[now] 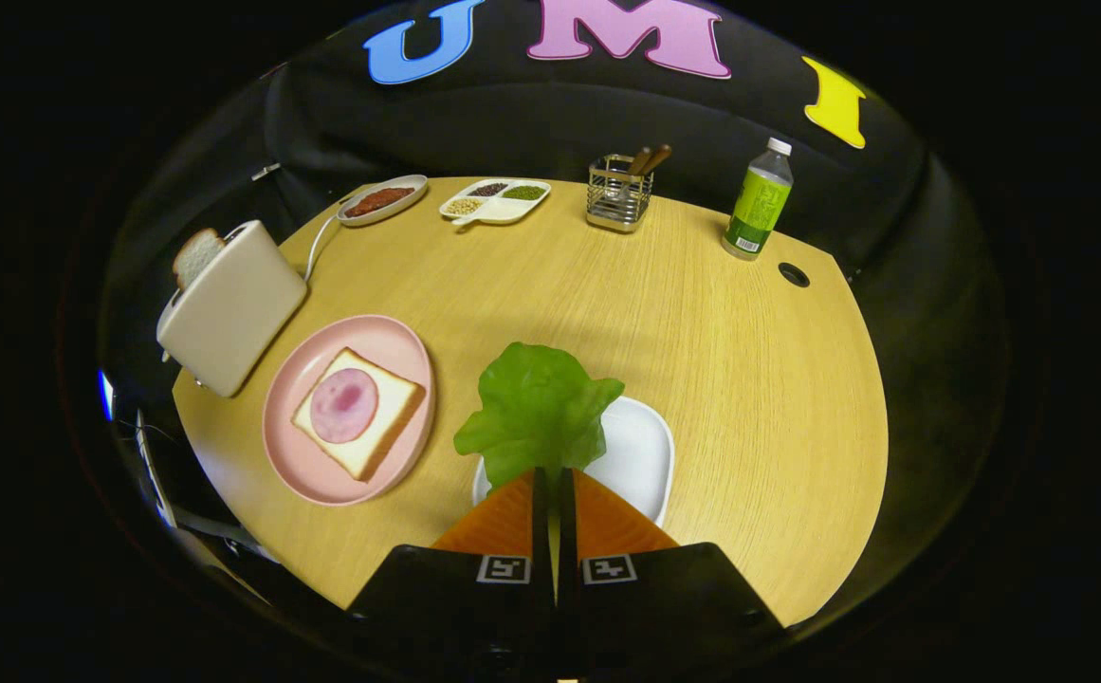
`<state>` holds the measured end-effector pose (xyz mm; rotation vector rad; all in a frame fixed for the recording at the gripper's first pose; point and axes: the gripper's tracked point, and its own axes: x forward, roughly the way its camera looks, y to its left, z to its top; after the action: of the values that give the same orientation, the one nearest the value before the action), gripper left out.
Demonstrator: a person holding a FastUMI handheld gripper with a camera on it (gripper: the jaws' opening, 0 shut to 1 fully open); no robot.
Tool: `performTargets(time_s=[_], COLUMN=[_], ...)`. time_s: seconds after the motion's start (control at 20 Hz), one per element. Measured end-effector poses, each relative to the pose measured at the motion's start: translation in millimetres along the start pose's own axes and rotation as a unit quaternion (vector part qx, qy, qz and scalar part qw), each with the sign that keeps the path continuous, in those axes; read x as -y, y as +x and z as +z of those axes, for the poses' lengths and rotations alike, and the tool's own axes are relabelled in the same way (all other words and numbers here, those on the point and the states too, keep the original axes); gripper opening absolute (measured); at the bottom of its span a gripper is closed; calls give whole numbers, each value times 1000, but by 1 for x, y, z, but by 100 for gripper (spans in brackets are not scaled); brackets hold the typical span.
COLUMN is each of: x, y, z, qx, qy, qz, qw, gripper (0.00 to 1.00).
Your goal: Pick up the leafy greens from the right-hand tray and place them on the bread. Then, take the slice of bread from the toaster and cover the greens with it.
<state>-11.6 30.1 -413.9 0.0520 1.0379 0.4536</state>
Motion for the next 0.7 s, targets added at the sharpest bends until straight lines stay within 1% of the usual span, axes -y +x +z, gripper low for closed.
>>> performTargets(time_s=[0.2,0.4,0.55,0.7], x=[-63,-120,-146,-157], y=[-16,-4,11,26], z=[22,36,39,38], qx=[14,7,-5,-18], qy=[-15,-44,-56,-67], qz=[43,74,81,79], qw=[999,996,995,994], gripper=[6,6,5,5])
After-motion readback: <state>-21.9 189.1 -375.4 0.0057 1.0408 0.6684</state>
